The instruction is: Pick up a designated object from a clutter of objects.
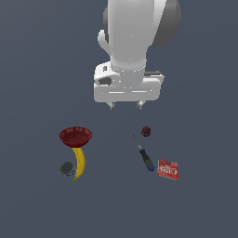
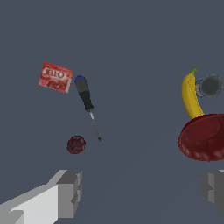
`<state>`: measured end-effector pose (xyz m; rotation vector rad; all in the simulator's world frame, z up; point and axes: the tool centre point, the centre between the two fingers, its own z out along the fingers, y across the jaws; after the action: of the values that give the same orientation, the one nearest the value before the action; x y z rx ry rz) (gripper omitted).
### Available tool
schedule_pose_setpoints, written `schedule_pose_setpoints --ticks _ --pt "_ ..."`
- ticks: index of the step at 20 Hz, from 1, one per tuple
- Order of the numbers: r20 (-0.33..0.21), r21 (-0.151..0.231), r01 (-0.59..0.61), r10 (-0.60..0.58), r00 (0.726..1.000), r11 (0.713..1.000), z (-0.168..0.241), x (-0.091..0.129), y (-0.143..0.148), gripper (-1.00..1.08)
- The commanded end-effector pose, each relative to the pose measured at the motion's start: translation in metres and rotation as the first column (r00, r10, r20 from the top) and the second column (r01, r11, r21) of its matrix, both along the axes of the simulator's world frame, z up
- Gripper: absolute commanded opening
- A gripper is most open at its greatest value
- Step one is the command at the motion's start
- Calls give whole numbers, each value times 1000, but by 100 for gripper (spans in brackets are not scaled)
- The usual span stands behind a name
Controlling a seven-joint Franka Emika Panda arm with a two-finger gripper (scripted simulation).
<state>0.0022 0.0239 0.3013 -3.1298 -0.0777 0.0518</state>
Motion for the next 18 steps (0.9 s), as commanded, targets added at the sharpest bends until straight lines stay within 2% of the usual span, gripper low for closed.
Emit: schedule_pose_setpoints --ticks 1,10,18 --pt "0 0 0 0 1000 1000 0 0 0 100" --pt "3 17 -61 61 998 998 -3 -1 26 100" --pt "4 14 -83 83 997 996 -6 2 28 100"
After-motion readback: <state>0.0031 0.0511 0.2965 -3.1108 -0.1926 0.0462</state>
